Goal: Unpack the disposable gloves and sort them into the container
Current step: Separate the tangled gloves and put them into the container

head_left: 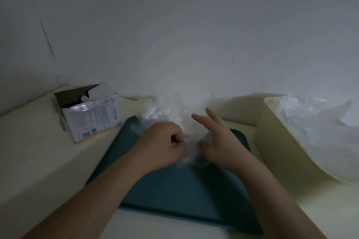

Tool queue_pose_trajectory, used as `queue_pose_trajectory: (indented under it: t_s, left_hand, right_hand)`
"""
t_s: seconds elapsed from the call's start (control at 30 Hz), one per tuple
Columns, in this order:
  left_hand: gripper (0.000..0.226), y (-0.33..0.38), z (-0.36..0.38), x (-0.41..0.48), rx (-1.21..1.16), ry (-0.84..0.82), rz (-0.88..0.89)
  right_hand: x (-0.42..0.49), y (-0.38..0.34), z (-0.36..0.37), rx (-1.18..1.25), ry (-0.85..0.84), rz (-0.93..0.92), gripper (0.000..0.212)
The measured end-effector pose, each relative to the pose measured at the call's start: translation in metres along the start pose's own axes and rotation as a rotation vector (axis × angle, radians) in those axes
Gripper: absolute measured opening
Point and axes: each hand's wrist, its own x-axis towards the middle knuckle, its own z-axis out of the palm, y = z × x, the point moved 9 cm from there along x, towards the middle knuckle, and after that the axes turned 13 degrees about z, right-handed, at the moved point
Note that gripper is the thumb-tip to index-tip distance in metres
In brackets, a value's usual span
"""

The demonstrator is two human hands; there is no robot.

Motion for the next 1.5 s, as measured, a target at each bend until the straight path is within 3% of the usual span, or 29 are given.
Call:
queue_pose_trajectory:
  t_s: [0.07,0.2,0.23,0.33,0.4,0.47,0.5,0.6,0.67,0.73,0.83,0.9,1.03,1.17,1.27,1.43,1.5]
  left_hand:
    - [0.014,0.012,-0.019,-0.001,-0.038,0.110,0.047]
    - [0.019,0.029,-0.054,-0.008,-0.059,0.359,0.123]
    - [0.016,0.029,-0.059,-0.009,-0.083,0.401,0.118]
    - [0.007,0.019,-0.059,-0.010,-0.190,0.388,0.007]
    - [0.027,0.016,-0.049,-0.011,-0.254,0.295,-0.054]
    - [0.048,0.016,-0.039,-0.010,-0.176,0.184,-0.047]
    - [0.047,0.015,-0.037,-0.009,-0.119,0.166,-0.028]
    - [0.008,0.014,-0.043,-0.005,-0.097,0.248,0.032]
    - [0.013,0.018,-0.052,-0.004,-0.151,0.332,0.045]
    - [0.011,0.027,-0.062,-0.004,-0.260,0.351,0.030]
    - [0.014,0.035,-0.064,-0.005,-0.581,0.323,-0.044]
    - [0.004,0.033,-0.061,-0.005,-0.753,0.330,-0.101]
    - [0.006,0.020,-0.056,-0.005,-0.843,0.351,-0.211]
    - [0.013,0.004,-0.050,-0.007,-0.927,0.330,-0.330]
    - [0.019,-0.003,-0.054,-0.008,-0.918,0.336,-0.366]
    - [0.025,-0.006,-0.060,-0.007,-0.917,0.359,-0.343]
    - [0.022,-0.001,-0.062,-0.006,-0.957,0.385,-0.310]
  right_hand:
    - [0.000,0.006,0.003,-0.050,-0.005,-0.018,0.068]
    - [0.004,0.014,-0.014,0.090,0.171,-0.027,0.016]
    - [0.004,0.015,-0.017,0.154,0.198,-0.009,0.012]
    - [0.002,0.013,-0.023,0.306,0.218,-0.036,0.020]
    - [-0.002,0.005,-0.021,0.363,0.186,-0.091,0.018]
    - [-0.004,0.000,-0.017,0.378,0.170,-0.093,0.018]
    - [-0.005,-0.002,-0.016,0.369,0.174,-0.092,0.019]
    - [-0.008,-0.008,-0.016,0.295,0.136,-0.129,0.032]
    - [-0.013,-0.014,-0.011,0.230,0.028,-0.187,0.064]
    - [-0.019,-0.023,-0.015,0.248,0.038,-0.211,0.078]
    - [-0.027,-0.034,-0.041,0.491,0.178,-0.229,0.042]
    - [-0.031,-0.039,-0.052,0.658,0.139,-0.250,0.016]
    - [-0.029,-0.029,-0.049,0.943,0.030,-0.071,0.021]
    - [-0.018,-0.005,-0.043,0.861,0.095,0.083,0.031]
    - [-0.010,0.011,-0.043,0.877,0.061,0.153,0.027]
    - [0.002,0.034,-0.031,0.920,-0.004,0.234,0.020]
    - [0.008,0.051,-0.028,0.892,0.044,0.307,0.020]
